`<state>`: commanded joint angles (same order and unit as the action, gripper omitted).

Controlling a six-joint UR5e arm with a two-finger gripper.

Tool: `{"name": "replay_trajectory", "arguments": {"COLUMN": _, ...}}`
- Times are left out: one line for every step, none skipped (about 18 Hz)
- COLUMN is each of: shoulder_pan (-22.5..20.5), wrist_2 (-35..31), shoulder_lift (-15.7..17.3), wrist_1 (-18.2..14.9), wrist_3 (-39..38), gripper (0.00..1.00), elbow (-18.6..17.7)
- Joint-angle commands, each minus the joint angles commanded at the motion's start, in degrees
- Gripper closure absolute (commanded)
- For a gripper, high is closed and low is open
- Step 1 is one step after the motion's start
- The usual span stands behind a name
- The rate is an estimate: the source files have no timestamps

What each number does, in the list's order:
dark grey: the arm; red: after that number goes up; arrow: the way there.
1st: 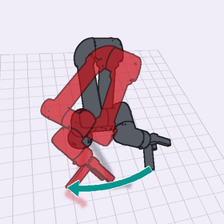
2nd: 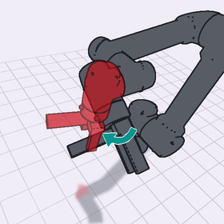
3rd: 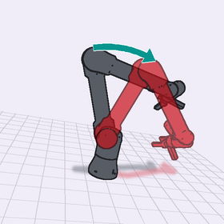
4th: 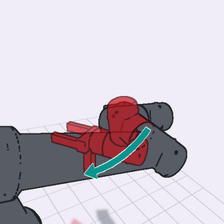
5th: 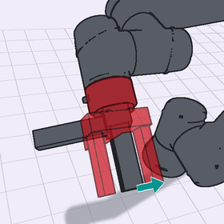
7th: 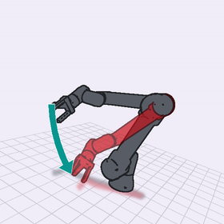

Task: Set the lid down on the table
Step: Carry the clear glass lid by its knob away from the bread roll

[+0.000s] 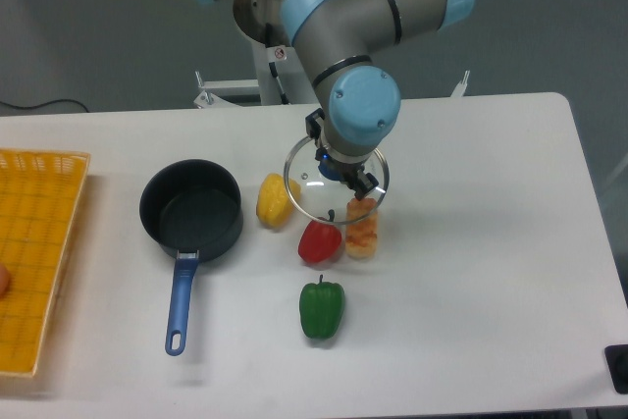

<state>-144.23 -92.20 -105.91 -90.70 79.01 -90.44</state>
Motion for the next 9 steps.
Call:
{"name": "replay_trajectory", "arguments": {"shoulder_pan": 0.0, "wrist_2": 0.0, "shoulder_lift": -0.1, "wrist_1": 0.1, "wrist_3": 0.3, "gripper": 0.45, "elbow": 0.1}}
{"name": "replay_trajectory", "arguments": {"shoulder_pan": -0.1, "wrist_2": -0.1, "shoulder_lift": -0.1, "wrist_1": 0.1, "wrist_3": 0.3, "gripper": 0.45, "elbow": 0.3}}
{"name": "replay_trajectory", "arguments": {"shoulder_pan": -0.5, "wrist_2": -0.1, "shoulder_lift": -0.2, "wrist_1": 0.2, "wrist_3": 0.3, "gripper": 0.45, "elbow": 0.5}}
{"name": "replay_trajectory", "arguments": {"shoulder_pan": -0.8, "wrist_2": -0.1, "shoulder_lift": -0.3, "wrist_1": 0.2, "wrist_3": 0.4, "gripper": 0.45, "elbow": 0.6}}
{"name": "replay_trajectory", "arguments": {"shoulder_pan": -0.9, "wrist_2": -0.1, "shoulder_lift": -0.7, "wrist_1": 0.3, "wrist_3": 0.8, "gripper": 0.45, "elbow": 0.6}}
{"name": "replay_trajectory", "arguments": {"shoulder_pan": -1.2, "wrist_2": -0.1, "shoulder_lift": -1.0, "wrist_1": 0.4, "wrist_3": 1.5, "gripper": 0.45, "elbow": 0.9}}
{"name": "replay_trajectory", "arguments": {"shoulder_pan": -1.8, "wrist_2": -0.1, "shoulder_lift": -1.4, "wrist_1": 0.4, "wrist_3": 2.1, "gripper": 0.45, "elbow": 1.3}}
{"name": "replay_trajectory", "arguments": {"shoulder_pan": -2.5, "wrist_2": -0.1, "shoulder_lift": -1.5, "wrist_1": 0.4, "wrist_3": 2.6, "gripper": 0.45, "elbow": 1.4}}
{"name": "replay_trajectory", "arguments": {"shoulder_pan": -3.2, "wrist_2": -0.1, "shoulder_lift": -1.6, "wrist_1": 0.4, "wrist_3": 3.2, "gripper": 0.45, "elbow": 1.8}}
